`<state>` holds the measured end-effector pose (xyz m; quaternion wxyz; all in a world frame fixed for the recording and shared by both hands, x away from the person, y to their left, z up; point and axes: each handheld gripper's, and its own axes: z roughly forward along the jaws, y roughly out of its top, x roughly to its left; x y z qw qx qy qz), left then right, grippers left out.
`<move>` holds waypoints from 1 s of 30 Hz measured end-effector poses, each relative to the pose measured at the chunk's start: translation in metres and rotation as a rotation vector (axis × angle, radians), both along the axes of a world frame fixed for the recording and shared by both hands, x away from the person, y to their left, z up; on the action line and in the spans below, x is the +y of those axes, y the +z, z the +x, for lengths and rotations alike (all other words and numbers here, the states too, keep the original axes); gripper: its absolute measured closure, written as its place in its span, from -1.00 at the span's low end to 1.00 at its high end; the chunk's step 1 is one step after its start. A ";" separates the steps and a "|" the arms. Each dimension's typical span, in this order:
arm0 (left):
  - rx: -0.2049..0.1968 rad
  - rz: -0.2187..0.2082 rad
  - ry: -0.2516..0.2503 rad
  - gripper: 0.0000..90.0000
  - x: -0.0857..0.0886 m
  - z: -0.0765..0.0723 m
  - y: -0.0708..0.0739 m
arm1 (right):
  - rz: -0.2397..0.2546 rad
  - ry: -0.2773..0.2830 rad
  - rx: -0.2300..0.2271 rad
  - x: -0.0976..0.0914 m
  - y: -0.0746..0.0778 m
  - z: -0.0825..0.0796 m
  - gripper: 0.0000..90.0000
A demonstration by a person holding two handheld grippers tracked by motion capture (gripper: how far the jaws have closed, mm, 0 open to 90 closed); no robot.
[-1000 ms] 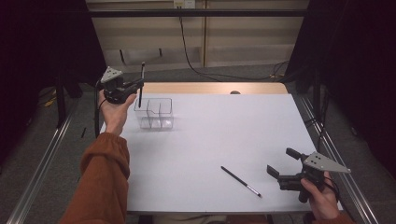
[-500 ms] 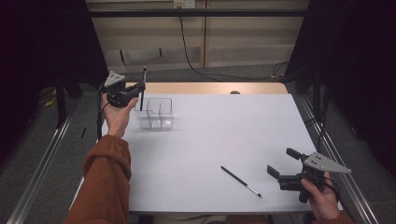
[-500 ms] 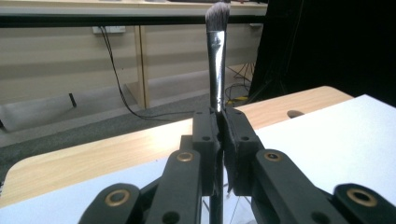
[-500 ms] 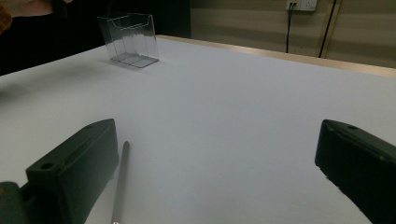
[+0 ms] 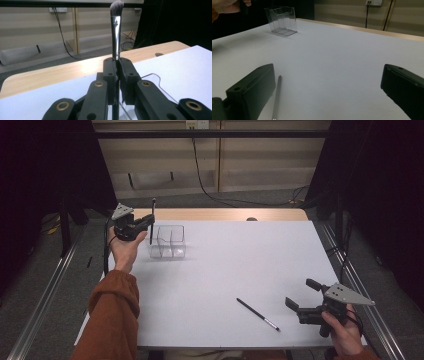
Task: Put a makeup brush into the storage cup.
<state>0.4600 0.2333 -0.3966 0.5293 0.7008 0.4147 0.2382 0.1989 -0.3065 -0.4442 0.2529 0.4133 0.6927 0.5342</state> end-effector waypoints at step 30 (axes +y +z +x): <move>0.033 -0.007 0.005 0.73 0.003 -0.005 -0.011 | 0.002 0.002 0.000 0.000 0.000 0.000 -1.00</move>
